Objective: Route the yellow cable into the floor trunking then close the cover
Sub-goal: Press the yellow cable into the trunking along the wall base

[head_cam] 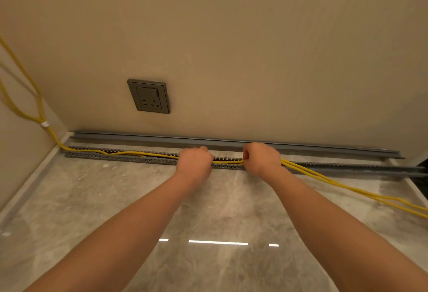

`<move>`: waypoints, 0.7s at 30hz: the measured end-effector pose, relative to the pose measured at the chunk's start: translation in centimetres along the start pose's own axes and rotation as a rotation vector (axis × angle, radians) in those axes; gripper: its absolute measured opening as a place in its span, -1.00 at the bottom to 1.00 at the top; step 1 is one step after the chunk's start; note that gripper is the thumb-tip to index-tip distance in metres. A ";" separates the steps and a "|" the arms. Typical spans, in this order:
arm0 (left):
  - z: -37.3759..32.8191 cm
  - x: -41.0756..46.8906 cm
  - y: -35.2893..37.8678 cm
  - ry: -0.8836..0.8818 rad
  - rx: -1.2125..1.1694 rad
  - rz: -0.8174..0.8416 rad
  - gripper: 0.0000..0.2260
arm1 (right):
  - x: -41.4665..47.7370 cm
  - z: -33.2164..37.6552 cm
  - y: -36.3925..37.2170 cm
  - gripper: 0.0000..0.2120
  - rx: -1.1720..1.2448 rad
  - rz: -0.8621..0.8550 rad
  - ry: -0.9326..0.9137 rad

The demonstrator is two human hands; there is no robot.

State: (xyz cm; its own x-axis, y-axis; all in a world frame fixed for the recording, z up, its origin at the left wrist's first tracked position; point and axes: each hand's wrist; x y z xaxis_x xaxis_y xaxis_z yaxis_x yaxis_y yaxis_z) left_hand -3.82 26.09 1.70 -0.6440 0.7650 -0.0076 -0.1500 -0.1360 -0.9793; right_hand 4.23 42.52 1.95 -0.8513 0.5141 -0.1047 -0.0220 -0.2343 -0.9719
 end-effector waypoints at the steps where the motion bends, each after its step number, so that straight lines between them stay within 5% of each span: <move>1: -0.6 0.1 0.0 0.049 -0.034 -0.022 -0.76 | 0.0 0.0 0.1 -0.86 0.003 0.005 0.004; 8: -5.9 1.1 0.9 0.092 -0.266 -0.045 -0.73 | 0.3 -1.0 1.1 -0.81 0.077 0.055 0.003; 21: -8.4 2.7 1.1 0.066 -0.099 -0.081 -0.83 | -0.7 -3.6 0.9 -0.61 0.011 -0.024 0.091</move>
State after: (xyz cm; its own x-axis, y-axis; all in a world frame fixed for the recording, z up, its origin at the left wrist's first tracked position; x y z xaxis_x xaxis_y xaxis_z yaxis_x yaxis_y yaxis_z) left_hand 0.58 33.36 -1.09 -0.5817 0.8110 0.0621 -0.1227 -0.0121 -0.9924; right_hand 6.72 44.93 0.43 -0.7992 0.5927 -0.1003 -0.0480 -0.2293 -0.9722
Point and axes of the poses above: each hand's wrist, its own x-axis towards the middle knuckle, its own y-axis out of the palm, z = x × y, and after that the axes turned 4 degrees about x, right-handed
